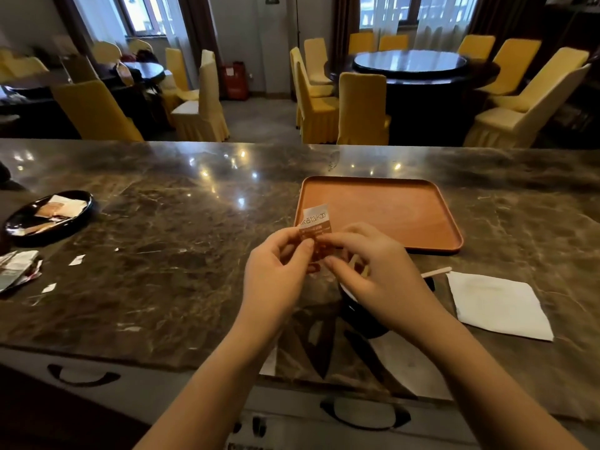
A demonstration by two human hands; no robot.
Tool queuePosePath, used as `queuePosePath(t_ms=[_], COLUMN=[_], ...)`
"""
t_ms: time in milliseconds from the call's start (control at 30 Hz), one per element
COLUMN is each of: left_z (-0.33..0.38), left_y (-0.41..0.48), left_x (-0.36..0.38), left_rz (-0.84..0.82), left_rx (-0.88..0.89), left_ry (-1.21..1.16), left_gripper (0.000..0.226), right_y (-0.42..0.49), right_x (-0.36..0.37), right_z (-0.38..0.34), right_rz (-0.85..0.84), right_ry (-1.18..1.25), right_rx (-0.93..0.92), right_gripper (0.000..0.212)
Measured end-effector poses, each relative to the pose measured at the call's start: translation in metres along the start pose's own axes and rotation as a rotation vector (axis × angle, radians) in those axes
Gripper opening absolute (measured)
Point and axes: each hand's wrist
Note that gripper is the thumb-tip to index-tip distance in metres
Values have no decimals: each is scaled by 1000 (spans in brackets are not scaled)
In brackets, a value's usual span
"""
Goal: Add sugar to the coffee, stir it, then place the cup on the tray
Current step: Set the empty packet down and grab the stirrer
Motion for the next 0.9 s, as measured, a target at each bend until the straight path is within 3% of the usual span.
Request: queuePosePath(t_ms=[100,300,633,733,900], left_z=[-3,-9,-34,-48,-81], left_y=[-1,-5,3,8,17], left_x=[-9,-26,-53,-59,-57], left_rz=[-1,-80,-55,-6,97], left_rx=[-22,-45,-77,-134,-198], left_ry=[22,74,205,207,257], left_gripper=[18,16,14,13,11], right_y=[10,20,-2,-22,-61], right_x=[1,14,19,-5,-42], right_z=[-1,-5,-13,-8,18], right_rz=[125,-7,-62,73,480], right_ry=[-41,58,59,51,118], right_rx=[50,137,229,294,533], right_gripper=[34,8,17,13,6])
Point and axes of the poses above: each hand's wrist, its own y-axis towards the middle knuckle, its own x-axis out of the palm, z = x × y, and after that the axes turned 1 degree about -x, right-handed
